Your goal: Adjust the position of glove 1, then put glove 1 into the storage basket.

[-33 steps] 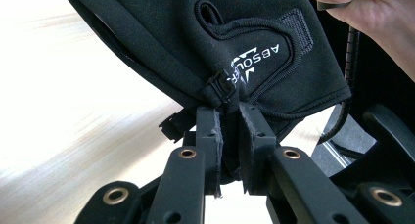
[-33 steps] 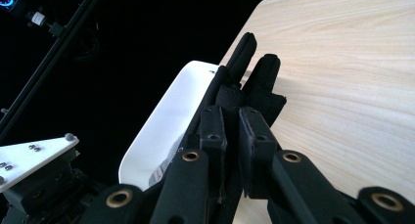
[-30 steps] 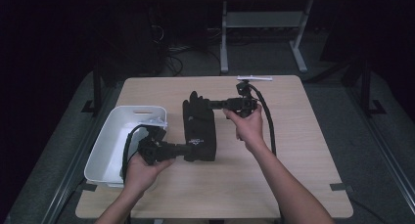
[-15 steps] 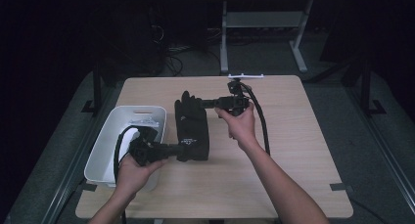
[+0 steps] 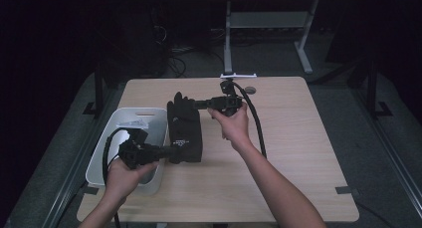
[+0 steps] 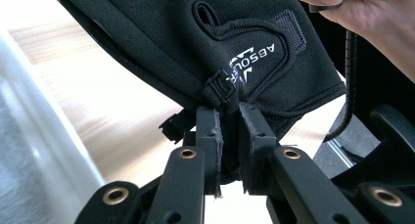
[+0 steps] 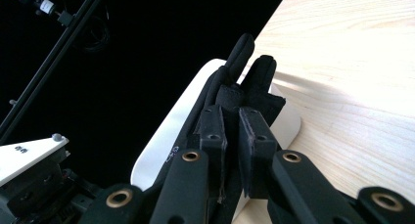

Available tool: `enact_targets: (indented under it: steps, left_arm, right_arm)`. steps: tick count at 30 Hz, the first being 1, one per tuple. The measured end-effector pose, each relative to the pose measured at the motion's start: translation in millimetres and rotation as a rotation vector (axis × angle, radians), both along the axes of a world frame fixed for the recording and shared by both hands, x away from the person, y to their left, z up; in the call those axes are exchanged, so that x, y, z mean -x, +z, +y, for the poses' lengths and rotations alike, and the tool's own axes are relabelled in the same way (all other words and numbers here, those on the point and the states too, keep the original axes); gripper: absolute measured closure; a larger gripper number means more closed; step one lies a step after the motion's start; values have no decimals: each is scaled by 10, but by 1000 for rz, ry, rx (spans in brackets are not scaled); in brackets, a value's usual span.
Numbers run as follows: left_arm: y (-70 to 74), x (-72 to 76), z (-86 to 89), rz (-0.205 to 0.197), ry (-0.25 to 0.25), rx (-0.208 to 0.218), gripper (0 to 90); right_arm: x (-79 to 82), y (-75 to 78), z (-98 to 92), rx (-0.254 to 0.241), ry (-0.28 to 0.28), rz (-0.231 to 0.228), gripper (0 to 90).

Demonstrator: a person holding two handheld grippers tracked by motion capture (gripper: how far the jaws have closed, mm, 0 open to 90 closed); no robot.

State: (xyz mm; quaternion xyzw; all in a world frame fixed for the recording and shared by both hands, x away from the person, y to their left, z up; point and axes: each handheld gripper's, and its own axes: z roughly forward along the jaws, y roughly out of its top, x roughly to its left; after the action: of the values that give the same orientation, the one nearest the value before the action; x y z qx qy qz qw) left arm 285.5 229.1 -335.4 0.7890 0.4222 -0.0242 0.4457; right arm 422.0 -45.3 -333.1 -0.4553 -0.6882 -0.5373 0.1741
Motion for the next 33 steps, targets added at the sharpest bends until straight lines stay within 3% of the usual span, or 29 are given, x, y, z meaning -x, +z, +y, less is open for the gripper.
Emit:
enact_targets:
  steps: [19, 33]
  left_arm:
    - [90, 73, 251, 0, 24, -16, 811]
    - [81, 106, 417, 7, 40, -27, 812]
  right_arm:
    - [-7, 36, 310, -7, 27, -1, 818]
    - [-17, -4, 484, 0, 41, 3, 818]
